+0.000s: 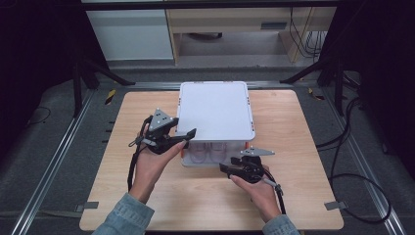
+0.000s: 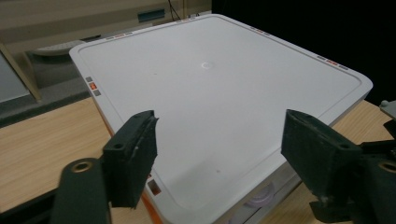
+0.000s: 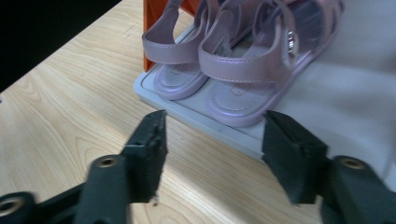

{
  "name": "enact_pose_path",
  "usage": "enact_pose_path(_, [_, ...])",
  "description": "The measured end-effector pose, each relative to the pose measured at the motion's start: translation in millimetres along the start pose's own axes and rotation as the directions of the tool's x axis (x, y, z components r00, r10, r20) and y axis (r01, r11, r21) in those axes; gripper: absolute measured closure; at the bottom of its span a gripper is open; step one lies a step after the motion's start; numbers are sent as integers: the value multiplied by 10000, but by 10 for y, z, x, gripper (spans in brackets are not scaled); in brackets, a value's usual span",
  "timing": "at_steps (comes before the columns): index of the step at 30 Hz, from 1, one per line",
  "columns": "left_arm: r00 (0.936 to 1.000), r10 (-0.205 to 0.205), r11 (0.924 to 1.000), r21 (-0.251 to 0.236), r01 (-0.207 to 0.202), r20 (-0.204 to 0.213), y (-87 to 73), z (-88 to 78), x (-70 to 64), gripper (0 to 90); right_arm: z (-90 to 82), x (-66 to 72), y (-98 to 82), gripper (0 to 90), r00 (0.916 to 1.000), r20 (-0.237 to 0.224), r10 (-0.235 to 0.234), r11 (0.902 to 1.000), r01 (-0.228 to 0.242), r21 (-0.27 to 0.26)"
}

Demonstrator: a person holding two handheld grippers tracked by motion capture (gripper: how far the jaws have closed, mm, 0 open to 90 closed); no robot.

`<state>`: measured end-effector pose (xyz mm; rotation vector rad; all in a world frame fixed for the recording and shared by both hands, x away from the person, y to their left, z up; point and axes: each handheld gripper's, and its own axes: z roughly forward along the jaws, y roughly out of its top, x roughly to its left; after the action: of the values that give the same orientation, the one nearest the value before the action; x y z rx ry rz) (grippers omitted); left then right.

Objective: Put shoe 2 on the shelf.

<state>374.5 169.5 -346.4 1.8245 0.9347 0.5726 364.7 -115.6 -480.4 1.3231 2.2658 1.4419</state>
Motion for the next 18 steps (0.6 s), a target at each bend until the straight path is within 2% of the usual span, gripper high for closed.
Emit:
enact_pose_path(2, [9999, 82, 10000, -22, -82, -114, -26, -48, 7, 195, -59, 2, 3, 316, 9998, 122, -129, 9999, 130, -54])
enact_pose_path(5, [9999, -73, 10000, -52, 72, -151, -86, -120, 25, 142, -186, -21, -5, 229, 9991, 250, -336, 9991, 342, -232])
enact_pose_path(6, [9998, -101, 9999, -55, 100, -182, -130, -154, 36, 142, -186, -21, -5, 229, 9991, 250, -336, 9991, 342, -232])
enact_pose_path(7, [9996, -151, 9999, 26, 152, -222, -204, -201, 61, 122, -280, -68, -11, 192, 9985, 410, -363, 9987, 377, -355])
enact_pose_path(8, [9996, -151, 9999, 26, 152, -222, -204, -201, 61, 116, -280, -68, -11, 192, 9985, 410, -363, 9987, 377, -355])
enact_pose_path(11, [9991, -253, 9993, 279, 263, -339, -411, -276, 134, 101, -439, -191, -45, 140, 9954, 814, -511, 9970, 556, -538])
enact_pose_path(12, [9991, -253, 9993, 279, 263, -339, -411, -276, 134, 97, -439, -191, -45, 140, 9954, 814, -511, 9970, 556, -538])
enact_pose_path(14, [9988, -283, 9971, 691, 311, -405, -589, -277, 232, 89, -570, -329, -107, 116, 9910, 1211, -576, 9953, 664, -700])
enact_pose_path(15, [9988, -283, 9971, 691, 311, -405, -589, -277, 232, 84, -570, -329, -107, 116, 9910, 1211, -576, 9953, 664, -700])
enact_pose_path(16, [9984, -290, 9949, 948, 334, -475, -685, -250, 295, 82, -632, -412, -141, 105, 9887, 1378, -588, 9950, 691, -718])
enact_pose_path(18, [9981, -268, 9904, 1341, 342, -562, -788, -204, 368, 75, -667, -485, -159, 103, 9860, 1526, -668, 9951, 770, -621])
